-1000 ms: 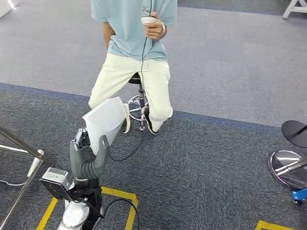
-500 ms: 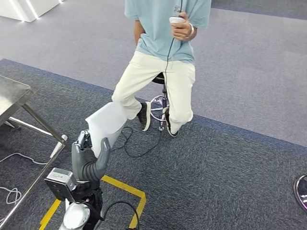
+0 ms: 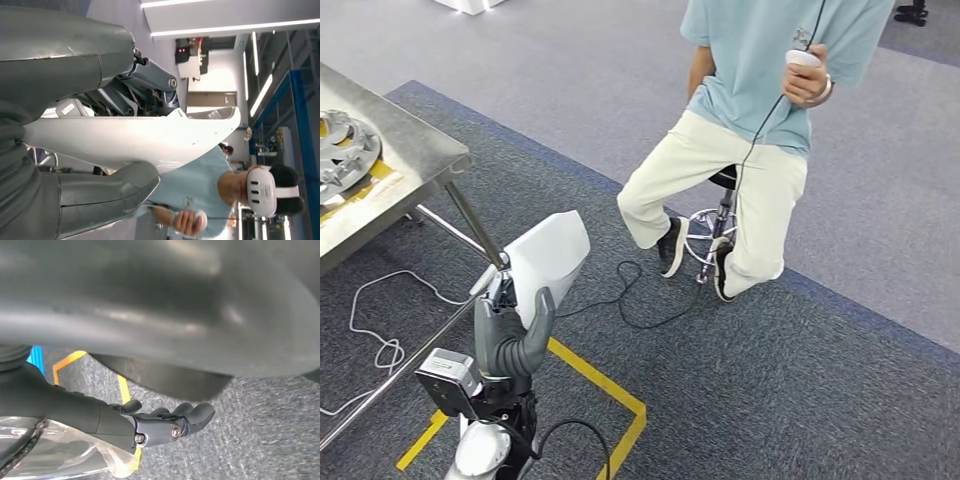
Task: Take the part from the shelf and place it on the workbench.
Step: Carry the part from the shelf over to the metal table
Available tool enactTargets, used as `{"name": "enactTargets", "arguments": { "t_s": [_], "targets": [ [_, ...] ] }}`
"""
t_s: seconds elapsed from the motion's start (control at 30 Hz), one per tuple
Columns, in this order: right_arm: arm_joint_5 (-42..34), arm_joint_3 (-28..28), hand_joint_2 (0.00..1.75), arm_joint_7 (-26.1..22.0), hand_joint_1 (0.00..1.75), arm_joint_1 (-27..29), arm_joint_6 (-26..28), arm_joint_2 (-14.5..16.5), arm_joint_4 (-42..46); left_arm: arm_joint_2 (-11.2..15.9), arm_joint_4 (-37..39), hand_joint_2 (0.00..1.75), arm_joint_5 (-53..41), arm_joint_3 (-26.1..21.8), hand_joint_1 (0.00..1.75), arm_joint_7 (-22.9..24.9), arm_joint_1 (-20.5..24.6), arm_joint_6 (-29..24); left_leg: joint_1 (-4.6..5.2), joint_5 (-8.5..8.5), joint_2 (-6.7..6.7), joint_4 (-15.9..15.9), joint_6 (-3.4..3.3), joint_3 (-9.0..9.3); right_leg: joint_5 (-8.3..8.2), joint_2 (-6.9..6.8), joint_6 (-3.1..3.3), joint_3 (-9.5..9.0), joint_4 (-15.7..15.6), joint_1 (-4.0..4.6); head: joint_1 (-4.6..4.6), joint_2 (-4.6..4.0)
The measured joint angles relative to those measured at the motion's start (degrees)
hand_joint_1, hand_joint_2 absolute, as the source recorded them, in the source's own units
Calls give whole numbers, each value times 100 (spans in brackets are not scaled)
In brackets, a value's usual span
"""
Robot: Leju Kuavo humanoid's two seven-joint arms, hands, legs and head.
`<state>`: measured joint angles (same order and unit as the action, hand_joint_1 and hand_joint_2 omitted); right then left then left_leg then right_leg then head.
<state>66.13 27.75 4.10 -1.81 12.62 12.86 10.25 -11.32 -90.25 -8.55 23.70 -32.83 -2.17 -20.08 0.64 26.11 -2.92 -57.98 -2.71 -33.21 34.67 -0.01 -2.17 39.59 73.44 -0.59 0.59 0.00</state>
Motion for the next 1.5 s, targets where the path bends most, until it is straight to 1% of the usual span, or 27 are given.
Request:
{"name": "enactTargets", "arguments": {
  "t_s": [0.03, 0.1, 0.17, 0.23, 0.27, 0.33, 0.4, 0.47, 0.5, 0.53, 0.6, 0.67, 0.73, 0.77, 0.83, 0.9, 0.97, 1.0, 1.07, 1.13, 1.2, 1.27, 1.33, 1.4, 1.43, 1.47, 1.5],
  "targets": [
    [-2, 1, 0, -54, 0, -2, -34, -1, 0, 0, 3, 175, 0, 4, 175, -1, -1, 5, -7, 9, -83, -6, 13, 13, -241, 42, 0, -111, -323, -8, 0, 0],
    [-6, 0, 0, -170, 0, -7, -103, 2, -2, 1, 4, 175, 7, 11, 175, -8, 5, 16, -14, 38, -232, -42, 59, 11, -605, 337, -3, -435, -1091, -55, 2, 0],
    [-11, 0, 0, -239, 0, -8, -153, 9, -5, 1, 4, 175, 31, 14, 175, -29, 11, 25, -24, 43, -361, -70, 122, -32, -667, 556, 13, -609, -1438, -79, 4, 0],
    [-11, 1, 0, -265, 0, -11, -183, 19, -7, 3, 4, 175, 63, 14, 175, -55, 8, 31, -44, 32, -481, -75, 184, -67, -659, 454, 66, -646, -1468, -69, 3, 0],
    [-10, 2, 0, -272, 0, -12, -193, 25, -6, 6, 3, 175, 73, 13, 175, -67, 8, 32, -40, 60, -432, -113, 213, -86, -659, 377, 102, -665, -1480, -70, 9, 0],
    [-8, 2, 0, -290, 0, -11, -203, 43, -6, 8, 2, 175, 83, 12, 175, -84, 19, 32, -22, 274, -133, -468, 266, -242, -645, 200, 175, -709, -1507, -75, 50, 0],
    [-6, 1, 0, -306, 0, 3, -203, 49, -7, 9, 2, 175, 86, 12, 175, -90, 26, 39, -29, 630, 167, -1228, 311, -606, -610, 12, 224, -739, -1508, -51, 81, 0],
    [-7, 2, 0, -315, 0, 12, -202, 48, -7, 16, 2, 175, 89, 11, 175, -90, 13, 50, -51, 769, 248, -1756, 332, -870, -579, -166, 238, -762, -1507, -33, 81, 0],
    [-7, 3, 0, -318, 0, 8, -202, 48, -7, 22, 2, 175, 89, 10, 175, -90, 9, 56, -57, 664, 263, -1698, 328, -844, -563, -246, 236, -781, -1507, -26, 83, 0],
    [-8, 3, 0, -323, 0, 2, -202, 48, -7, 26, 2, 175, 90, 10, 175, -90, 6, 60, -57, 470, 297, -1421, 312, -706, -544, -320, 231, -809, -1506, -19, 82, 0],
    [-8, 3, 0, -334, 0, -4, -203, 52, -7, 30, 2, 175, 90, 10, 175, -90, 13, 67, -8, 104, 548, -602, 238, -297, -497, -456, 206, -872, -1506, 6, 81, 0],
    [-8, 3, 0, -340, 0, -5, -202, 57, -7, 26, 2, 175, 89, 11, 175, -92, 24, 68, 57, 18, 768, -157, 166, -93, -460, -575, 161, -899, -1505, 37, 80, 0],
    [-7, 3, 0, -342, 0, -21, -202, 60, -5, 26, 2, 175, 89, 10, 175, -94, 22, 67, 74, 38, 692, -104, 123, -97, -436, -713, 110, -923, -1522, 51, 80, 0],
    [-6, 3, 0, -342, 0, -28, -203, 60, -4, 25, 1, 175, 89, 9, 175, -95, 15, 66, 60, 23, 615, -76, 99, -87, -406, -695, 78, -932, -1512, 48, 71, 0],
    [-4, 2, 0, -343, 0, -35, -203, 60, -1, 17, -2, 175, 89, 10, 175, -99, 21, 64, 11, -8, 466, -19, 43, -53, -221, -414, 27, -819, -1237, 27, 49, 0],
    [-4, 1, 0, -341, 0, -21, -203, 60, -2, 5, -2, 175, 89, 13, 175, -103, 31, 69, -17, -17, 324, -7, 10, -42, 101, -91, 1, -440, -513, 1, 24, 0],
    [-5, 2, 0, -335, 0, -6, -203, 57, -2, 4, -1, 175, 90, 14, 175, -102, 20, 76, -21, -11, 164, -12, 2, -36, 234, -23, -23, -67, 79, -5, 19, 0],
    [-7, 2, 0, -333, 0, -1, -202, 55, -2, 4, 0, 175, 90, 14, 175, -101, 16, 78, -23, -8, 78, -15, 4, -28, 131, -14, -29, -7, 87, -7, 17, 0],
    [-8, 3, 0, -338, 0, -4, -202, 54, -1, 5, 0, 175, 91, 14, 175, -101, 13, 83, -35, 8, -97, -27, 28, -5, -332, 65, -30, -193, -509, -23, 17, 0],
    [-8, 2, 0, -347, 0, -6, -203, 55, -2, 4, 0, 175, 94, 14, 175, -101, 16, 86, -31, 38, -247, -63, 80, -11, -640, 314, -22, -495, -1222, -57, 18, 0],
    [-8, 2, 0, -350, 0, -10, -204, 57, -4, 4, 0, 175, 97, 14, 175, -101, 16, 87, -35, 43, -362, -86, 138, -47, -652, 446, 11, -629, -1466, -65, 17, 0],
    [-8, 3, 0, -351, 0, -16, -203, 62, -3, 8, 0, 175, 97, 13, 175, -101, 8, 89, -57, 40, -447, -91, 194, -73, -660, 339, 73, -668, -1492, -62, 13, 0],
    [-7, 4, 0, -354, 0, -16, -203, 70, -2, 13, 0, 175, 97, 10, 175, -102, 14, 89, -49, 168, -274, -277, 256, -154, -659, 204, 144, -703, -1516, -78, 46, 0],
    [-4, 3, 0, -358, 0, -6, -205, 74, -2, 15, 1, 175, 96, 10, 175, -103, 29, 89, -48, 496, 62, -903, 314, -442, -632, 41, 199, -737, -1526, -73, 91, 0],
    [-4, 3, 0, -357, 0, 1, -207, 73, -2, 17, 2, 175, 98, 10, 175, -103, 30, 89, -60, 653, 161, -1291, 337, -632, -615, -48, 214, -750, -1526, -66, 102, 0],
    [-3, 4, 0, -355, 0, 7, -210, 72, -2, 22, 3, 175, 106, 10, 175, -103, 26, 89, -73, 737, 220, -1592, 353, -782, -598, -139, 221, -764, -1525, -60, 101, 0],
    [0, 4, 0, -353, 0, 7, -213, 70, -2, 27, 4, 175, 116, 9, 175, -103, 22, 89, -83, 709, 248, -1700, 359, -841, -580, -222, 221, -780, -1525, -56, 102, 0]
  ]
}}
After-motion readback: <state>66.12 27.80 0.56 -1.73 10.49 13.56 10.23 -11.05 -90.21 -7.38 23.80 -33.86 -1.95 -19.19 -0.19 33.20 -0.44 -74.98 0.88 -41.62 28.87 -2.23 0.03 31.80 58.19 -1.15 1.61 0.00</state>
